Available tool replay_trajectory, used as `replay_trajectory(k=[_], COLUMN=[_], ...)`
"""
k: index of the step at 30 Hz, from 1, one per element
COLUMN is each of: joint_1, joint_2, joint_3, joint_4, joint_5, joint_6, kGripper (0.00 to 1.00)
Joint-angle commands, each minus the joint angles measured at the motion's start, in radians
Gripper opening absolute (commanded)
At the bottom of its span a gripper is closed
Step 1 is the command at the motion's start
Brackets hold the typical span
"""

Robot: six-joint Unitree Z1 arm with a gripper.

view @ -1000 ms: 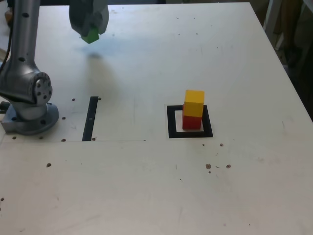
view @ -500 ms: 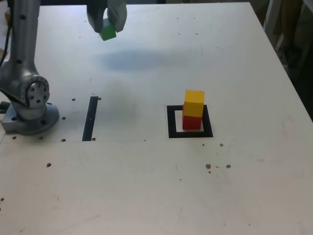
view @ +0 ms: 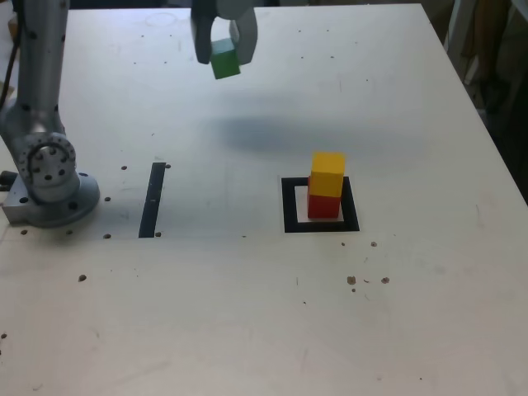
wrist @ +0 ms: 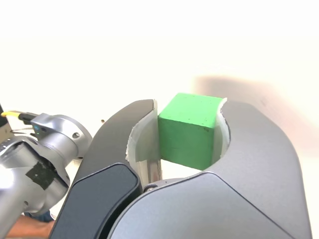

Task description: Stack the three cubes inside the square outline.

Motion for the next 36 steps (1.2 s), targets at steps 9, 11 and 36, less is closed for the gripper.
replay_trajectory(k=[9,11,36], joint_1=[-0.151,-0.19,-0.524], joint_2=[0.025,0.033,0.083], joint_3=[-0.101,-0.124,-0.244], joint_4=[0.053,0.058,0.062], joint_5=[-0.037,-0.049,-0.083], joint_6=[-0.033,-0.047,-0.211], kGripper=[0.29,0.29,0.29])
